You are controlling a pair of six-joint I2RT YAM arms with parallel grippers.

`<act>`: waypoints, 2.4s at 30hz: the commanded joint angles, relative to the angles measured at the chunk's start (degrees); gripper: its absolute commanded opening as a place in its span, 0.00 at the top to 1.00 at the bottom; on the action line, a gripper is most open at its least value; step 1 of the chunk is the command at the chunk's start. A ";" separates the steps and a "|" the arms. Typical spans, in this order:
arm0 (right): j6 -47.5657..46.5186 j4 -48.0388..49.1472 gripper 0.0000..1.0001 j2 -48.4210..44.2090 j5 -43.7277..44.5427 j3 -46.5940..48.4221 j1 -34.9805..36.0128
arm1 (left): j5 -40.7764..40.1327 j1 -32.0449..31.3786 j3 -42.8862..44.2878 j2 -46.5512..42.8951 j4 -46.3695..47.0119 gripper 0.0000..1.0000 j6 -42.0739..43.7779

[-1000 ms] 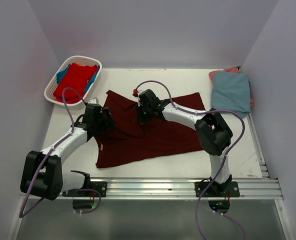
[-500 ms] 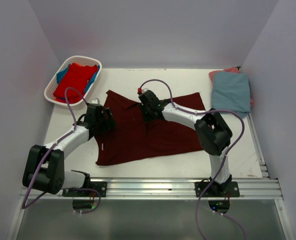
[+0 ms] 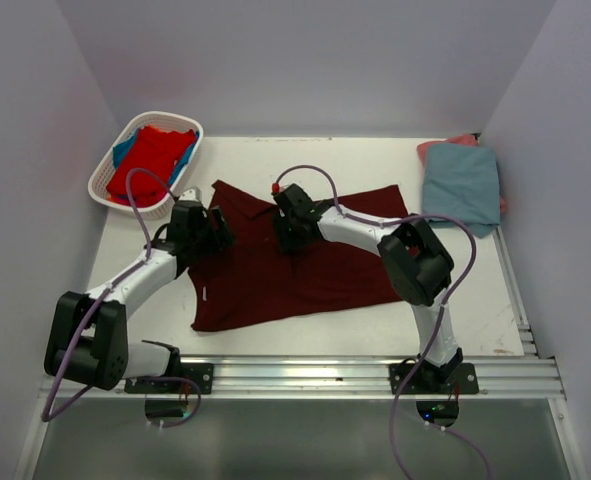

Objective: Fold and stack the t-shirts
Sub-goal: Fold the flattened tshirt in 1/3 of the way

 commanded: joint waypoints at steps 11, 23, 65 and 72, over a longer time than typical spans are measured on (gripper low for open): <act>-0.07 2.04 0.50 -8.85 1.79 -1.71 0.09 | 2.64 0.29 5.73 11.04 9.52 0.29 2.39; 0.80 3.62 1.00 -7.63 -1.90 -3.73 0.09 | 5.29 0.29 6.00 15.71 11.13 0.47 3.45; 3.62 3.45 1.00 0.29 -1.38 -4.96 0.09 | 1.78 0.38 1.51 8.12 3.50 0.95 2.04; 3.27 3.18 1.00 -0.24 -1.20 -5.31 0.09 | -2.35 0.29 0.38 9.21 0.49 0.15 -0.77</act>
